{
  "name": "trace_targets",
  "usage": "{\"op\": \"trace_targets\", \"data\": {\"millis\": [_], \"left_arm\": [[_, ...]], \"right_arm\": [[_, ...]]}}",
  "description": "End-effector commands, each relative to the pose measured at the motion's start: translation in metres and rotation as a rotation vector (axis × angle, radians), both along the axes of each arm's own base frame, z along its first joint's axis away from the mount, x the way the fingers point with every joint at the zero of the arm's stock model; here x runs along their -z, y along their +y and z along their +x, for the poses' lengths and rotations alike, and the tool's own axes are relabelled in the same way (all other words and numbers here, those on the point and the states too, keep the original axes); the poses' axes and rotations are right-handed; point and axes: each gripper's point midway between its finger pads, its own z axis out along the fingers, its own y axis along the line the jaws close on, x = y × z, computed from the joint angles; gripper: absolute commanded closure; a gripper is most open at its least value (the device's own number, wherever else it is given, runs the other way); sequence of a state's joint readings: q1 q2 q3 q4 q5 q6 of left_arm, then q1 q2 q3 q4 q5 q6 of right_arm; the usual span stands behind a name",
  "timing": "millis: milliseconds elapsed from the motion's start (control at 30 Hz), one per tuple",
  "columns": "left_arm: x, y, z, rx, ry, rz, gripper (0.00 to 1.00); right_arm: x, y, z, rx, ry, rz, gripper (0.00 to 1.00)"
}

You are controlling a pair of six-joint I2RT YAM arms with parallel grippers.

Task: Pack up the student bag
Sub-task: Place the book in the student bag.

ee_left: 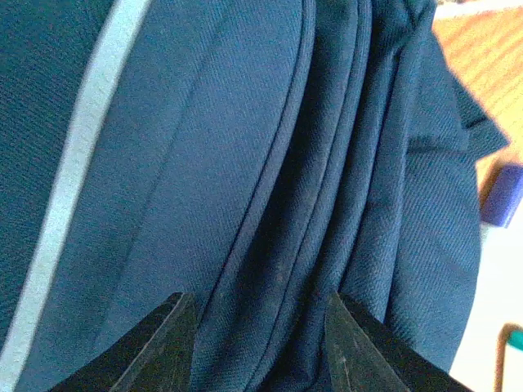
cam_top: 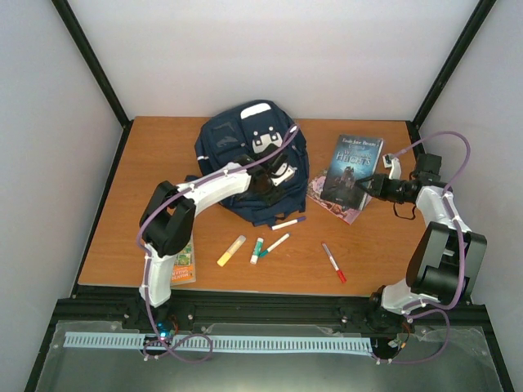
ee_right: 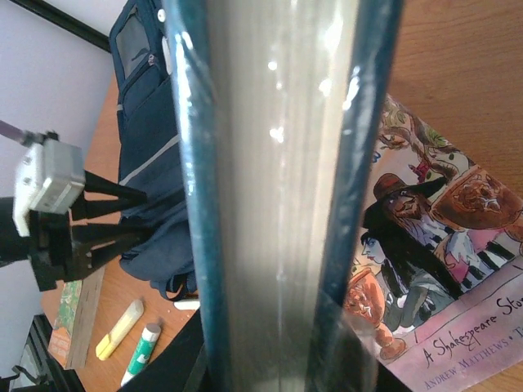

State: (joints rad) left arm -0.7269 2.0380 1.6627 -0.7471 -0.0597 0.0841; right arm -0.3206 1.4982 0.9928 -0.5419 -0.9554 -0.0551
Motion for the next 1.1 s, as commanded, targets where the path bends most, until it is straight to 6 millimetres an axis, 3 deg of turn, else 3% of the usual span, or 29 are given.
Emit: {"op": "trace_targets", "data": {"millis": [0, 167, 433, 567, 733, 900, 1067], "left_arm": [[0.003, 0.009, -0.015, 0.045, 0.017, 0.031, 0.55], [0.009, 0.009, -0.021, 0.051, 0.047, 0.024, 0.55], [-0.013, -0.011, -0.033, 0.115, 0.053, -0.124, 0.52], [0.006, -0.015, -0.036, 0.134, 0.112, -0.1, 0.52], [0.014, -0.016, -0.035, 0.129, 0.084, -0.061, 0.51], [0.027, 0.0, -0.014, 0.054, 0.018, 0.071, 0.61], [0.023, 0.003, -0.009, 0.041, -0.013, 0.085, 0.82]], "right_arm": [[-0.023, 0.004, 0.007, -0.048, -0.107, 0.046, 0.97], [-0.022, 0.005, 0.007, -0.05, -0.1, 0.053, 0.97], [-0.02, 0.004, 0.007, -0.048, -0.097, 0.053, 0.97], [-0.019, 0.005, 0.006, -0.056, -0.093, 0.062, 0.97], [-0.02, 0.005, 0.007, -0.058, -0.093, 0.065, 0.97], [-0.018, 0.006, 0.007, -0.06, -0.085, 0.069, 0.97], [-0.017, 0.004, 0.007, -0.052, -0.086, 0.06, 0.97]]}}
